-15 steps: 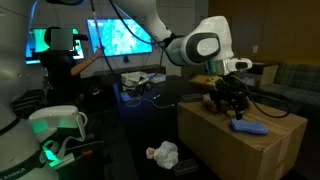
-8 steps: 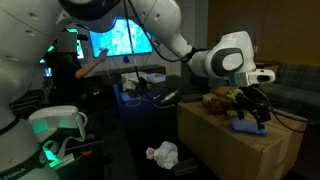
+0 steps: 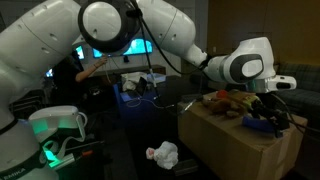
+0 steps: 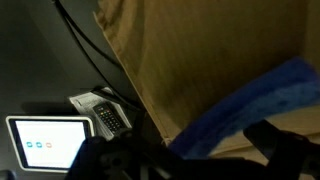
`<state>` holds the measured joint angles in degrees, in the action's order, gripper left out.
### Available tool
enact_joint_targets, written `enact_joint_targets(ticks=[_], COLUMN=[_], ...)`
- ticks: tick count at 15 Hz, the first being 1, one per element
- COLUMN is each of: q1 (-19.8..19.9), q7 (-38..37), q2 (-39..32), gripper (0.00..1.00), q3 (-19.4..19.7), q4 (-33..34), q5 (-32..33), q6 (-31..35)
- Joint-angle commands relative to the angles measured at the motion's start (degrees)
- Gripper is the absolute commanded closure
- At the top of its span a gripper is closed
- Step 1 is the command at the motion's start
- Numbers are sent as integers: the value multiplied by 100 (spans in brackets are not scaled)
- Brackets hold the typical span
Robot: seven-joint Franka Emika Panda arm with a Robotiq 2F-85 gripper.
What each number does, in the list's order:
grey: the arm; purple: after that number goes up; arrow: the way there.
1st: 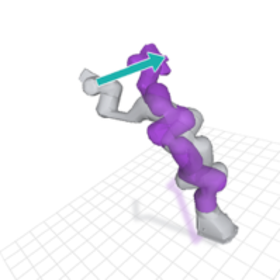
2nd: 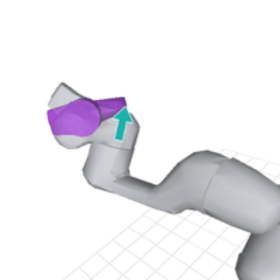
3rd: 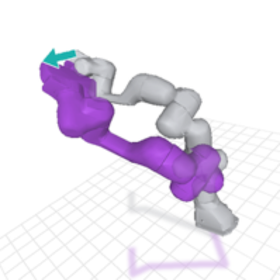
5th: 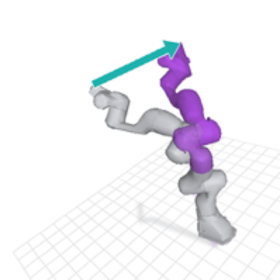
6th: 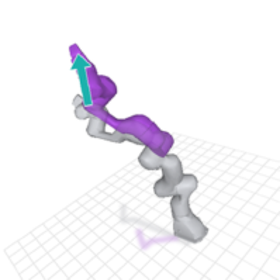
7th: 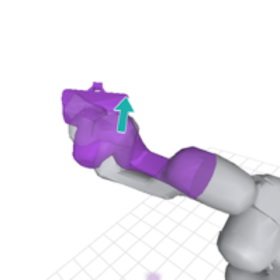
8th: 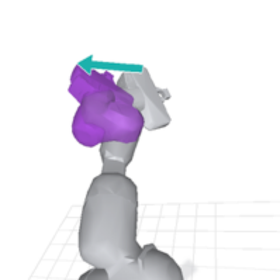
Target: Switch between all the objects on the box and on the table
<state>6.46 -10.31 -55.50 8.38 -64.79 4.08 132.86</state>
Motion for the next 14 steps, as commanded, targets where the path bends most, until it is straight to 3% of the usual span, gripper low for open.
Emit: enact_joint_targets(ticks=[1, 2, 3, 5, 8, 12, 14], q1=[170, 210, 244, 280, 281, 272, 266], q7=[0, 44, 99, 144, 216, 343, 450], q2=[-802, -938, -1044, -1235, -1428, -1404, -1307], gripper=[0, 5, 27, 32, 56, 85, 92], q3=[-102, -154, -220, -312, -396, -465, -505], q4=[1347, 1581, 1810, 2253, 2805, 3037, 2965], q5=[-231, -289, -340, -395, -382, -350, -280], q6=[-587, -717, -872, -1172, -1595, -1864, -1935])
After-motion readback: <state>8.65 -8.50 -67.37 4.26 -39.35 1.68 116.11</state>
